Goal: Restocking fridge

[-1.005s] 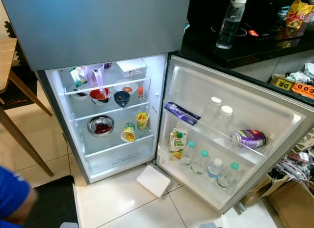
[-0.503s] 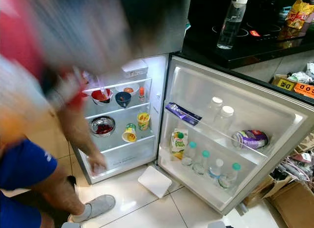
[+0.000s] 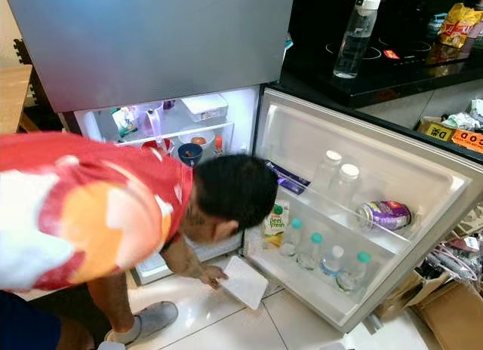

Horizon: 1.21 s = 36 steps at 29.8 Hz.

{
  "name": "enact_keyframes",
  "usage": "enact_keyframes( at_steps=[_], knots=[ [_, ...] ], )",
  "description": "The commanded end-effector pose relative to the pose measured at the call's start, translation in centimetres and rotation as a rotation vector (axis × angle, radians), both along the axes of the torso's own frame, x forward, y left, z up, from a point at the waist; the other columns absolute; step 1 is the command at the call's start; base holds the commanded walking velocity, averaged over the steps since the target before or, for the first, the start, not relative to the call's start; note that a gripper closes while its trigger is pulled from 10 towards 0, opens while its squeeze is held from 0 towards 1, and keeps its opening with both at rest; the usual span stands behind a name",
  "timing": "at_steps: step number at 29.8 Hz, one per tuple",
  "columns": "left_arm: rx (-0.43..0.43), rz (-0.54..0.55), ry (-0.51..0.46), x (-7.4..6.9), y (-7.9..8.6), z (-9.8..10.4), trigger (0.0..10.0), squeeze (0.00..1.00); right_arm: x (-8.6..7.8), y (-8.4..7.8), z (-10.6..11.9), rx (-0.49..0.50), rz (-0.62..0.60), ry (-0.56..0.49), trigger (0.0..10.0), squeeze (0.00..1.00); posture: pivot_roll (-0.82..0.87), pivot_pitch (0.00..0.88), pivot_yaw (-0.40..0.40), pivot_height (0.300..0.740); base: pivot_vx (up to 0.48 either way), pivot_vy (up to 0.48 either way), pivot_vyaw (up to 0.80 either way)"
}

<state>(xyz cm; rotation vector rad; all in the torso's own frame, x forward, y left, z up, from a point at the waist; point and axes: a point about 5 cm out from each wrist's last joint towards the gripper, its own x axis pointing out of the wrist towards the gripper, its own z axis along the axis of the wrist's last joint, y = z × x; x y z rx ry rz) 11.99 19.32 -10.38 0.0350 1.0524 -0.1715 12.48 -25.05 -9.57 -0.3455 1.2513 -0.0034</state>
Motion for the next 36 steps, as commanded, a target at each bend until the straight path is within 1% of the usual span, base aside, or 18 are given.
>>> enact_keyframes(
  at_steps=[1,16,23,36],
  knots=[
    [0.018,-0.018,0.045,-1.13,0.37,-0.32,10.0,0.00,-0.34,-0.29,-0.03,-0.009,-0.008,0.016,10.0,0.00,-0.05,0.000,-0.022,0.740,0.000,0.000,0.00],
    [0.028,-0.027,0.048,-1.13,0.53,-0.31,10.0,0.00,-0.23,-0.15,-0.03,0.008,0.002,0.020,10.0,0.00,-0.05,0.000,-0.021,0.740,0.000,0.000,0.00],
    [0.030,-0.038,0.063,-1.57,0.39,-0.45,10.0,0.00,-0.80,0.18,-0.29,0.026,0.002,0.038,10.0,0.00,-0.05,0.000,-0.019,0.740,0.000,0.000,0.00],
    [0.044,-0.041,0.074,-1.89,0.80,-0.49,10.0,0.00,-0.57,0.61,-0.33,0.057,0.004,0.033,10.0,0.00,-0.05,0.000,-0.018,0.740,0.000,0.000,0.00]
  ],
)
